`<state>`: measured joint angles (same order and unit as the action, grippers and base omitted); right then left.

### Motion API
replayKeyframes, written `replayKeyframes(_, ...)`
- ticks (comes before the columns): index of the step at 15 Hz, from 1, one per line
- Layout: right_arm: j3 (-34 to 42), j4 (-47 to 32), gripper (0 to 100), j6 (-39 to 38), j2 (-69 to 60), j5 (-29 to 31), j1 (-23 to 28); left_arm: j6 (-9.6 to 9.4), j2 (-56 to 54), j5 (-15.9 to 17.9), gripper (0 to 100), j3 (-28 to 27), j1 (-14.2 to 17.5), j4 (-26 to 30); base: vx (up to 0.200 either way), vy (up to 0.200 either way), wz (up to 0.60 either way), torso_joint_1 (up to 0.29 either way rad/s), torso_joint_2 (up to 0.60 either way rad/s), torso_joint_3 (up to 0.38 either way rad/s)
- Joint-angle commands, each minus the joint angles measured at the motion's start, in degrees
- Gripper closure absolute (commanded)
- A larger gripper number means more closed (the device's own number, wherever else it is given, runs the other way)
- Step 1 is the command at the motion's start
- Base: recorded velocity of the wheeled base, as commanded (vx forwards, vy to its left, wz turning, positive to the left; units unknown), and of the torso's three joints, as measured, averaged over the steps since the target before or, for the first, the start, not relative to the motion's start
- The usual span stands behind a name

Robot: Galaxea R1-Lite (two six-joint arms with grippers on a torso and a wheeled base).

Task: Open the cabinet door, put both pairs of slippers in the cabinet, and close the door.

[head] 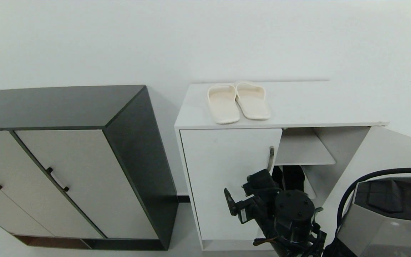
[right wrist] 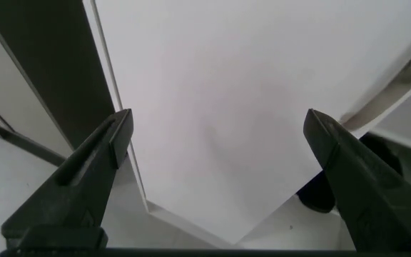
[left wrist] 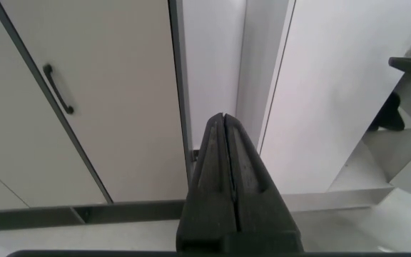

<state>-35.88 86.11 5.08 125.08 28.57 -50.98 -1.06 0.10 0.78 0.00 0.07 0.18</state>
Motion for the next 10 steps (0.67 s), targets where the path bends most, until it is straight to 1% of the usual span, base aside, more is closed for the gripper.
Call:
replayKeyframes(1, 0.02, 0.02, 0, 0.01, 0.08, -0.01, 0.00, 0.01, -0.01, 0.01, 100, 0.00, 0.01, -0.01, 0.000, 0.000, 0.00, 0.207, -0.52, -0.315)
replayKeyframes(5, 0.02, 0.11, 0, 0.01, -0.01, -0.01, 0.00, 0.01, -0.01, 0.01, 100, 0.00, 0.01, -0.01, 0.000, 0.000, 0.00, 0.226, -0.54, -0.312)
replayKeyframes(8, -0.51, 0.99, 0, 0.19, 0.43, -0.10, 1.15, 0.01, -0.01, 0.01, 100, 0.00, 0.01, -0.01, 0.000, 0.000, 0.00, 0.251, -0.58, -0.328)
replayKeyframes(10, -0.16, 3.89, 0, 3.62, 1.22, -0.10, 1.67, 0.01, -0.01, 0.01, 100, 0.00, 0.01, -0.01, 0.000, 0.000, 0.00, 0.149, -0.33, -0.186)
